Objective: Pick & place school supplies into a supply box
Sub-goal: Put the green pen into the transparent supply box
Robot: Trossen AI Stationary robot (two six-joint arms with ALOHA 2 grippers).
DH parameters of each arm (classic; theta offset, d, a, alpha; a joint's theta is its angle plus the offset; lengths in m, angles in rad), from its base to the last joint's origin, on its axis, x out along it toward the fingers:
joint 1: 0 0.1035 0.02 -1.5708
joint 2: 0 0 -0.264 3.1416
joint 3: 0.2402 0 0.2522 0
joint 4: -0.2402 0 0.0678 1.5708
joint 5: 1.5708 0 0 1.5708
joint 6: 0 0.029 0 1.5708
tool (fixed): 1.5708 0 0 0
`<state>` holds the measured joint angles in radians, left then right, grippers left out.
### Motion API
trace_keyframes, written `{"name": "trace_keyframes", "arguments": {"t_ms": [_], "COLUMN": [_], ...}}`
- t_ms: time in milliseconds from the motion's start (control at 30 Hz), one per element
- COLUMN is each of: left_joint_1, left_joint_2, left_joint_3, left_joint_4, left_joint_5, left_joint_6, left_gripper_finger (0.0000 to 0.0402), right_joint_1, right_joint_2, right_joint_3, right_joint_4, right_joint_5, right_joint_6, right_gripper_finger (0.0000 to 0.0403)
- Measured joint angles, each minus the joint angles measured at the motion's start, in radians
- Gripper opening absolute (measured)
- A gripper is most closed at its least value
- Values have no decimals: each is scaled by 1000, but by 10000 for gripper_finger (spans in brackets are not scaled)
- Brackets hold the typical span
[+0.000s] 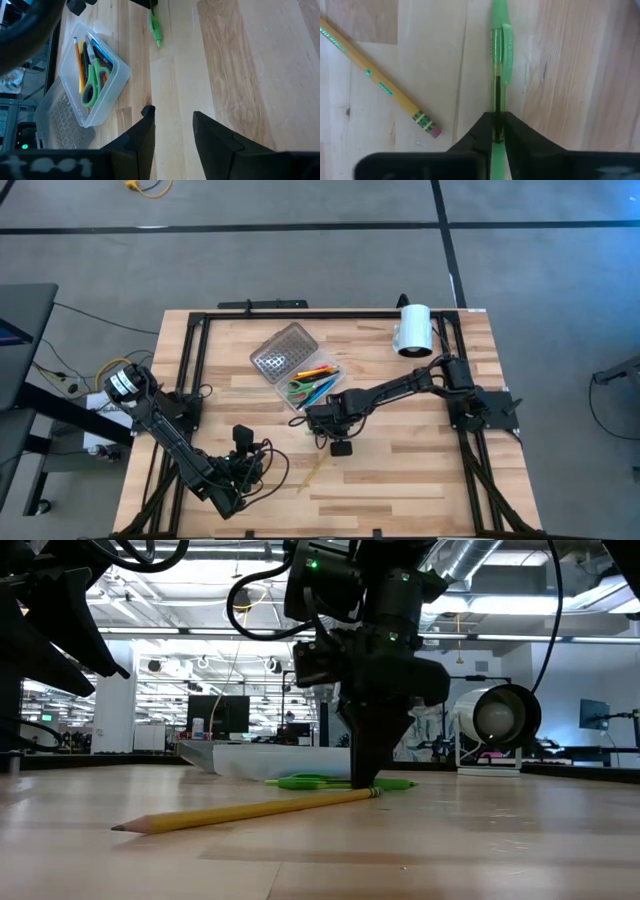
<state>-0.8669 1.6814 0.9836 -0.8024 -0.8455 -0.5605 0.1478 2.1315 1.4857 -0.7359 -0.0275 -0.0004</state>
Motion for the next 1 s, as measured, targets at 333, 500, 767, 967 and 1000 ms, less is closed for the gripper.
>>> {"name": "trace_keyframes", "arguments": {"t_ms": [333,500,767,967,1000], "left_joint_1": [0,0,0,0,0], "left_joint_2": [0,0,0,0,0], "left_joint_3": [0,0,0,0,0], "left_joint_4": [0,0,0,0,0], "left_joint_5": [0,0,0,0,0], "left_joint_6": [0,0,0,0,0], "left_gripper_finger": [123,123,123,123,123], "right_joint_1": [0,0,3,3,3], "right_joint_2": [2,-5,-5,-5,-5], "right_joint_3": [-1,-2,-2,-2,-2], "right_joint_4": [-3,0,-4,-7,-7], "right_joint_5": [7,8,30,30,30], "right_joint_6": [0,-9,-9,-26,-26], "right_gripper_finger": [27,8,17,6,6]}}
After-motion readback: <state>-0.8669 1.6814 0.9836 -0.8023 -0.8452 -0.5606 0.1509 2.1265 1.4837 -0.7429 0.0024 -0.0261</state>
